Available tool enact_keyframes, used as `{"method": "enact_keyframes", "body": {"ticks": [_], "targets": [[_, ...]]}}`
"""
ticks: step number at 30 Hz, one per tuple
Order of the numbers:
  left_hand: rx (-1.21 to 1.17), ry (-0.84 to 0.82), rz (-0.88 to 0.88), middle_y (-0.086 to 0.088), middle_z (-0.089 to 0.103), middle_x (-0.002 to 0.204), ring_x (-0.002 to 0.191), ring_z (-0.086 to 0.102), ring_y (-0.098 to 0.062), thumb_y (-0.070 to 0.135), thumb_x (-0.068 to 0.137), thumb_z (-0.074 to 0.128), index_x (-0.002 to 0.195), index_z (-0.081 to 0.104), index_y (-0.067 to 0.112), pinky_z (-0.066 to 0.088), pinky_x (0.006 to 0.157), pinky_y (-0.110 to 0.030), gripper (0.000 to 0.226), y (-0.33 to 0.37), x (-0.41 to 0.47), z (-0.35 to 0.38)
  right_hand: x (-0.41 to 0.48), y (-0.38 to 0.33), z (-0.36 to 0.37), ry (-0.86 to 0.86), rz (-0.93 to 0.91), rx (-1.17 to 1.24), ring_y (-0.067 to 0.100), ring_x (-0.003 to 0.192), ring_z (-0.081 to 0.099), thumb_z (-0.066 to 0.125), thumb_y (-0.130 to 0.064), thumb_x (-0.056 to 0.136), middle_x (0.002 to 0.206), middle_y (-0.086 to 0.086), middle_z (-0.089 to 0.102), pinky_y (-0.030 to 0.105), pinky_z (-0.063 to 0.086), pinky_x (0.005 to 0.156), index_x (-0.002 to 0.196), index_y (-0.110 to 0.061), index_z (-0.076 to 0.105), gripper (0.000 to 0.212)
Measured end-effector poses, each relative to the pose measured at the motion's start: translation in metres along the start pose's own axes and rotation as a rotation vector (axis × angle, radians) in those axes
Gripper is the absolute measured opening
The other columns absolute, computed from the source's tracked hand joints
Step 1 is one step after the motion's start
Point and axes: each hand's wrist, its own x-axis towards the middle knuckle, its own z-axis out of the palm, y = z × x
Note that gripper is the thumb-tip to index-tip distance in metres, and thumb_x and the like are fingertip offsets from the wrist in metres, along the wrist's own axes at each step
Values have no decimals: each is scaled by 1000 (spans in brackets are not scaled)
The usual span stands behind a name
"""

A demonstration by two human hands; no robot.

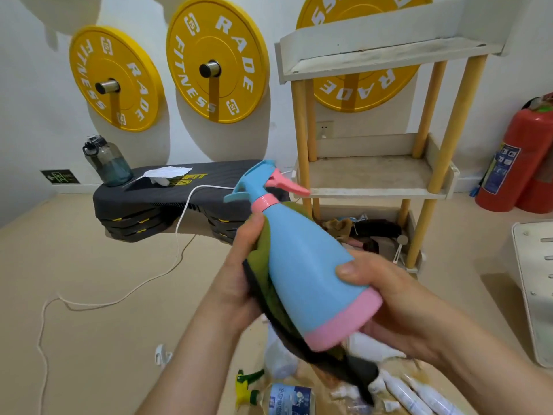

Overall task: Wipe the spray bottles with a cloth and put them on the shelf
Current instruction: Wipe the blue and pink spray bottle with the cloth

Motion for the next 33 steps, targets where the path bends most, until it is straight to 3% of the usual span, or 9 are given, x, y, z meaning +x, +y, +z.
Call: {"method": "enact_keyframes", "body": {"ticks": [3,6,10,13,18,23,26,29,33], "targets": [[-21,-52,29,-14,74,103,91,70,-26,40,80,67,94,78,13,58,85,-36,32,9,-2,-3,-2,8,-6,-108,126,75,32,97,68,95,-32,38,115,21,69,43,55,80,113,-7,73,82],[-59,76,-24,-20,67,102,87,66,-30,40,74,70,100,70,6,57,80,-38,42,0,-3,-1,1,8,-3,26,40,-198,32,92,65,87,-28,47,109,21,68,42,52,74,114,-4,69,73],[-38,354,83,-22,63,97,83,63,-31,19,82,72,103,63,11,54,80,-44,24,-26,2,10,-3,8,2,395,-207,-1321,11,86,64,82,-41,57,109,-11,59,32,57,68,120,-37,50,71],[-158,401,152,-18,62,98,87,60,-30,17,83,72,97,65,16,51,87,-49,17,-31,4,12,3,27,6,475,-491,-1811,27,95,59,73,-48,61,117,2,51,36,54,70,133,-23,39,83],[-124,197,72,-15,68,91,83,66,-29,26,70,82,83,71,15,52,89,-45,20,-21,2,3,-4,-2,8,350,-252,-1249,9,86,64,75,-56,53,98,-11,66,36,56,73,114,-36,58,67],[-133,117,75,-16,70,95,87,67,-31,45,73,70,95,73,11,53,87,-45,40,-27,-1,8,2,7,3,268,-266,-605,14,78,73,80,-44,54,88,-3,76,24,54,62,96,-21,76,48],[-142,183,52,-22,69,115,102,67,-38,49,69,75,122,64,5,56,90,-50,70,-39,-5,17,9,14,10,438,-397,-547,11,80,72,80,-41,59,91,-5,76,22,54,63,103,-23,73,48],[-126,190,131,-25,64,125,115,63,-40,48,80,74,131,57,7,54,94,-51,68,-54,-11,36,13,15,18,614,-515,-575,7,83,71,79,-44,67,94,-8,74,22,55,66,108,-28,69,45],[122,42,352,-5,66,128,119,63,-24,45,73,80,139,46,24,50,102,-44,77,-73,-13,47,11,-1,23,788,-471,-245,15,87,73,71,-32,88,107,5,73,25,59,67,118,-17,61,35]]}}
